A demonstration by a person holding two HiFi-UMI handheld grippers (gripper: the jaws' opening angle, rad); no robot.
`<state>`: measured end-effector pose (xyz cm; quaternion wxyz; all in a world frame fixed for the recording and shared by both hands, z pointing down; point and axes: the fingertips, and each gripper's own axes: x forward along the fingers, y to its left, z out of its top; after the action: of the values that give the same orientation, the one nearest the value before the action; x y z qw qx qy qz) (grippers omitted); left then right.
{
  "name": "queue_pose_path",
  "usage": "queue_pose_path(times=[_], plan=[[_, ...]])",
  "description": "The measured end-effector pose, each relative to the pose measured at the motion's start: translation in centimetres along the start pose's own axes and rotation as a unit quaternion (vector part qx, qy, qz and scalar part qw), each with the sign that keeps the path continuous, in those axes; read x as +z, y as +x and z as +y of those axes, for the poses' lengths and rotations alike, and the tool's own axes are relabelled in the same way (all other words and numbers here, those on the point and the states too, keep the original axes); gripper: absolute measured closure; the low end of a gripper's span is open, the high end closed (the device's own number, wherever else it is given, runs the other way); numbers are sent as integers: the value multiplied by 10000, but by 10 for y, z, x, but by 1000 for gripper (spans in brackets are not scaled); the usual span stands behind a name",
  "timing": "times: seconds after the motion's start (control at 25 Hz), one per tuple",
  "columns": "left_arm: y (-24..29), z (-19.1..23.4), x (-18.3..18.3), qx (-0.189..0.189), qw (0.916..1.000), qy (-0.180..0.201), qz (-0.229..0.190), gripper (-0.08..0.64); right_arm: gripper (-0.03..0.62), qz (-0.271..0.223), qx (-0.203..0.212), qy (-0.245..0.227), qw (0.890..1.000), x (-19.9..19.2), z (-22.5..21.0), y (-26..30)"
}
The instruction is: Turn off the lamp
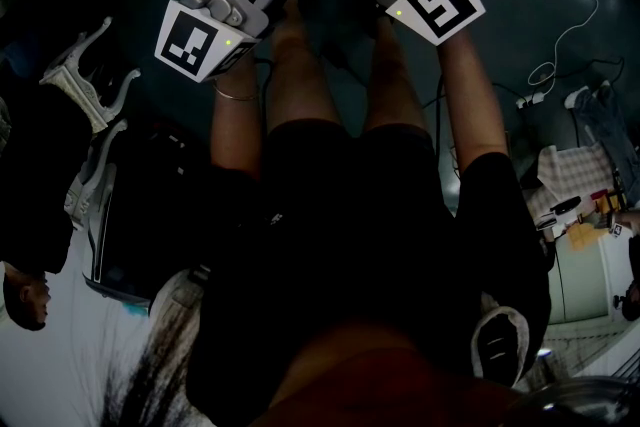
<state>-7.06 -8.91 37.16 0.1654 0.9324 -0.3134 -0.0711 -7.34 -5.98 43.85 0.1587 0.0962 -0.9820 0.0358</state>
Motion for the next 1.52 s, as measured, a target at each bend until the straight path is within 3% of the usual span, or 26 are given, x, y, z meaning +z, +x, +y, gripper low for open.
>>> queue_pose_path(times=[0.72,1.12,1.52], plan=[[-3,5,-7,46,10000,20,85,548,518,306,-76,-249,9992,-9,0,6],[-3,13,-22,33,9996,-126,234,548,511,436,-249,-115,9987,-21,-5,8],[-3,21,-42,145,9984,-56,538,548,511,84,-688,205,9974,-16,-20,-5]])
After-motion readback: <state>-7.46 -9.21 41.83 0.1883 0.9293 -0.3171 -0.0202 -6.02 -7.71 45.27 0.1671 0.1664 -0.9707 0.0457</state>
